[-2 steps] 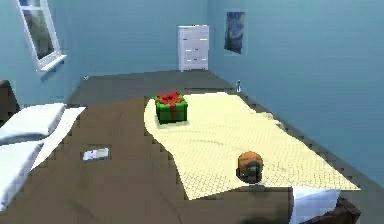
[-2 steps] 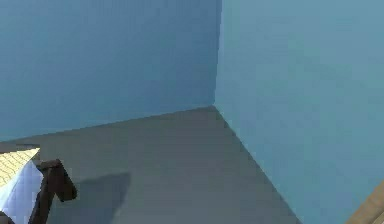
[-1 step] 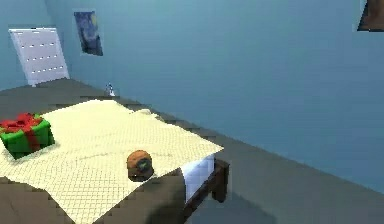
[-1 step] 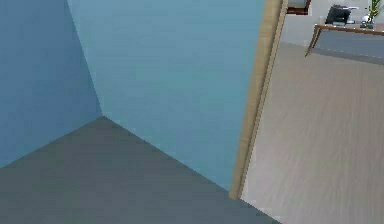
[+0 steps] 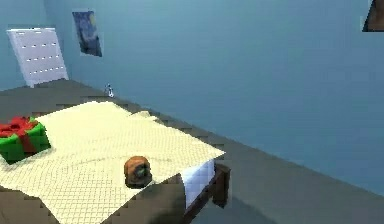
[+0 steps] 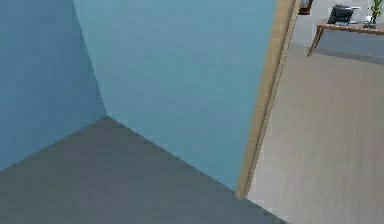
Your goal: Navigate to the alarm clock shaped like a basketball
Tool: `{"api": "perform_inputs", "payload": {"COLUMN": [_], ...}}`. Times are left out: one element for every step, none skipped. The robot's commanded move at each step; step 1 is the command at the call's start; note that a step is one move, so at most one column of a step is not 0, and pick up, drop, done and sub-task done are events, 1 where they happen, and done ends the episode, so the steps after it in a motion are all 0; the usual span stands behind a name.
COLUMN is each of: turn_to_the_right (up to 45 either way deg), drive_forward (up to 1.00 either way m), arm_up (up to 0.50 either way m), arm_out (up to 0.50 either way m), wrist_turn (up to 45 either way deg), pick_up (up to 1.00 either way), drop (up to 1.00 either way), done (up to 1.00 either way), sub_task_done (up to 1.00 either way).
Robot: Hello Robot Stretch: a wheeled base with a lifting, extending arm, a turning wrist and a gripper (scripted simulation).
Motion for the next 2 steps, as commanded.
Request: {"api": "perform_inputs", "payload": {"turn_to_the_right": [-15.0, 0.0], "drive_forward": [0.0, 0.0], "arm_up": [0.0, 0.0], "arm_out": [0.0, 0.0], "wrist_turn": [0.0, 0.0], "pick_up": [0.0, 0.0], "drop": [0.0, 0.0], "done": [0.0, 1.0], "sub_task_done": [0.0, 0.0]}}
